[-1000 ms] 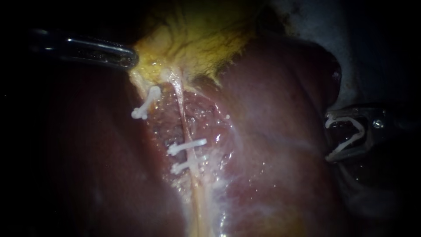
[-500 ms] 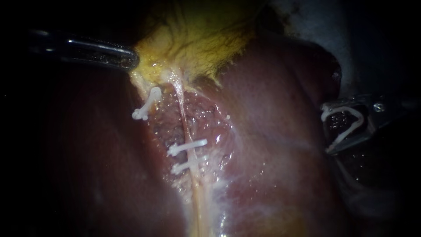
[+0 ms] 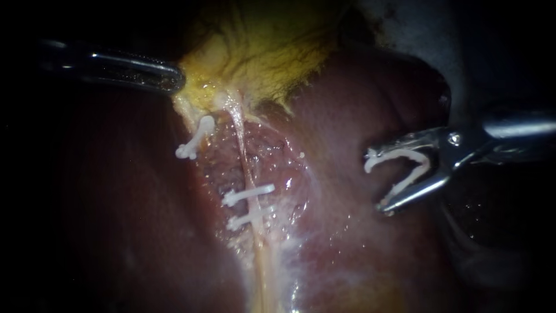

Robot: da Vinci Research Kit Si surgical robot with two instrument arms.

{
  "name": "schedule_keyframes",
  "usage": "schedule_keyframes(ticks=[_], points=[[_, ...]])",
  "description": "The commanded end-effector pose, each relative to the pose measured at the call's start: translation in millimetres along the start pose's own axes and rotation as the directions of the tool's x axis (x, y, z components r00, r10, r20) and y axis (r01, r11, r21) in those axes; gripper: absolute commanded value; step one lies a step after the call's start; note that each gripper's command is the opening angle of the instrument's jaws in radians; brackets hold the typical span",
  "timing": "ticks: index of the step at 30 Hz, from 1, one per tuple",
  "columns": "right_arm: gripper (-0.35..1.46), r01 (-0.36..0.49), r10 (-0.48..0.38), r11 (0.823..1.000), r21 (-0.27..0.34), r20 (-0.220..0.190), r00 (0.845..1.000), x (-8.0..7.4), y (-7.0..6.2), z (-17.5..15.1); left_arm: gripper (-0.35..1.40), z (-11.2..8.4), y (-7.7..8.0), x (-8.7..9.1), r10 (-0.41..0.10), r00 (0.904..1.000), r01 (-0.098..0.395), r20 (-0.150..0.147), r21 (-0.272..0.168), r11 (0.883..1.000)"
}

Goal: Clipping third clip right tube

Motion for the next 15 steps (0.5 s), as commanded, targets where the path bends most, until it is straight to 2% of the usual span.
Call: schedule_keyframes(ticks=[1, 8, 15], points=[[0.54, -0.007, 0.007, 1.0, 0.01, -0.011, 1.0, 0.2, 0.1, 0.4, -0.35, 0.1, 0.0, 0.0, 0.001, 1.0, -0.001, 0.0, -0.003, 1.0], [0.54, -0.057, 0.061, 0.997, 0.051, -0.072, 0.996, 1.4, 1.1, 2.9, -0.35, 0.4, -0.2, 0.2, 0.001, 1.0, -0.001, 0.0, -0.001, 1.0], [0.54, -0.097, 0.102, 0.994, 0.056, -0.099, 0.99, 1.4, 3.6, 4.8, -0.35, 0.4, -0.3, 0.2, 0.001, 1.0, -0.001, 0.0, -0.002, 1.0]])
